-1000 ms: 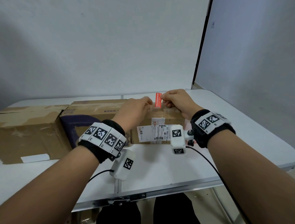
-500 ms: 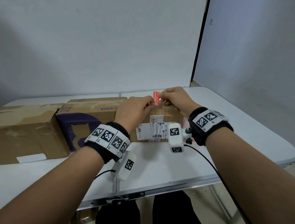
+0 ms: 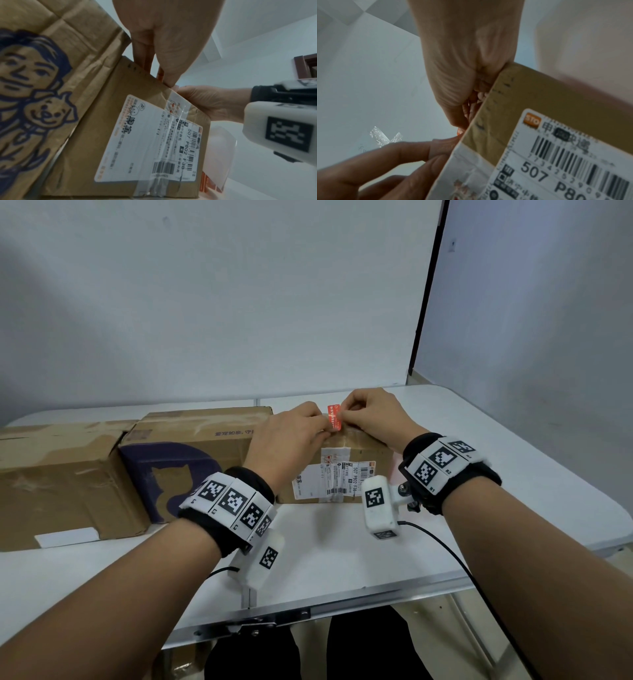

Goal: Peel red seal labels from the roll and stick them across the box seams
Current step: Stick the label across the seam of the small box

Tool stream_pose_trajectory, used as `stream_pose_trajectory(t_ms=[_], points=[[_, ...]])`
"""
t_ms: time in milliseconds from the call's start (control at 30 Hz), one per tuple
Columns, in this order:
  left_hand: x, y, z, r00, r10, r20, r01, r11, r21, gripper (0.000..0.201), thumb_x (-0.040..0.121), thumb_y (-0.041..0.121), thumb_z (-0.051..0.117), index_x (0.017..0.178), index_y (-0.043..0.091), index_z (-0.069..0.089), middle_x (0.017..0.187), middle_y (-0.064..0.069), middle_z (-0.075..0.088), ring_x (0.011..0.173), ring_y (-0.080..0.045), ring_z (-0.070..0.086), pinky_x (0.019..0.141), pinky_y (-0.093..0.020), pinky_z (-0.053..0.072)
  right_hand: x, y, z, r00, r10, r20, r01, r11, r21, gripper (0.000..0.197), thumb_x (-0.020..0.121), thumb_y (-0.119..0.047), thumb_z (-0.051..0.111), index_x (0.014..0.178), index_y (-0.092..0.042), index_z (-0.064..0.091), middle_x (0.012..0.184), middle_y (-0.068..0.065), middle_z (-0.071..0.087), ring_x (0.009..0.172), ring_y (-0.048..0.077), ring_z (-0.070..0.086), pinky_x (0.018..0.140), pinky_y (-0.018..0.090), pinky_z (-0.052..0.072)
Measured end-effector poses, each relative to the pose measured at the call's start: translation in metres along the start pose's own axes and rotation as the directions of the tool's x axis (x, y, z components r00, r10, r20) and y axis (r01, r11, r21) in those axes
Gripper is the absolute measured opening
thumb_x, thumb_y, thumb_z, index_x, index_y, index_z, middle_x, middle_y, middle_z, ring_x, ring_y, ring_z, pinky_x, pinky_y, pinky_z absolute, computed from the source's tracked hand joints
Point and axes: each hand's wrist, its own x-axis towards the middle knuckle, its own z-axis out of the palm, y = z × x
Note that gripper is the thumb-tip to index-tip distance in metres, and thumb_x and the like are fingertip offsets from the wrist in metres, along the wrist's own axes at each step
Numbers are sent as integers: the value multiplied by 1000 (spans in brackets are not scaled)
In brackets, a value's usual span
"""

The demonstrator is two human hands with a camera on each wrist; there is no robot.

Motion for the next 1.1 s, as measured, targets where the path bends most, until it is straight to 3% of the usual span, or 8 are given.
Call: stream_pose_trajectory(t_ms=[200,367,500,767,900,1033,1100], points=[[0,4,-1,999,34,23,-36,992,117,27,99,36,43,113,26,64,106,4,62,78,-26,63,58,-37,48,-1,0,0,999,-45,30,47,996,-82,12,80,-18,71,87,-8,71,72,-7,64,68,1,56,65,11,44],[1,2,-1,997,50,62,-59,985,160,28,100,37,40,113,25,61,101,3,59,79,-25,61,56,-36,45,-1,1,1,995,-88,41,93,985,-146,11,81,-16,70,88,-7,70,69,-12,60,64,-3,54,57,-3,39],[2,2,-2,994,61,89,-75,984,159,26,99,37,41,114,26,58,101,2,57,80,-24,59,56,-36,44,-1,1,3,995,-95,37,100,977,-186,11,82,-15,69,89,-7,69,77,-4,63,66,-1,54,58,-3,38],[0,1,-4,990,83,112,-100,982,158,20,98,30,46,115,28,56,106,2,56,77,-25,60,55,-37,45,3,4,7,999,-39,15,42,964,-261,27,82,-26,70,101,-9,64,95,1,61,87,13,56,60,10,36],[-1,3,-6,990,93,106,-109,981,158,21,98,29,45,115,26,57,106,2,57,75,-25,60,53,-33,36,8,4,8,1000,-5,-12,2,956,-294,38,79,-32,71,106,-9,58,101,4,57,90,16,52,62,21,36],[-1,4,-5,991,74,111,-93,980,177,20,99,29,45,117,26,52,103,3,56,74,-24,58,51,-32,32,11,2,13,999,10,-40,-22,947,-321,27,81,-31,68,99,-11,65,103,7,64,104,22,57,78,27,40],[-1,3,-5,991,77,111,-96,980,176,20,99,29,45,117,25,53,104,2,56,73,-24,58,51,-32,34,12,3,14,997,40,-68,-64,915,-399,26,81,-40,64,96,-18,68,109,3,64,113,25,52,87,34,39]])
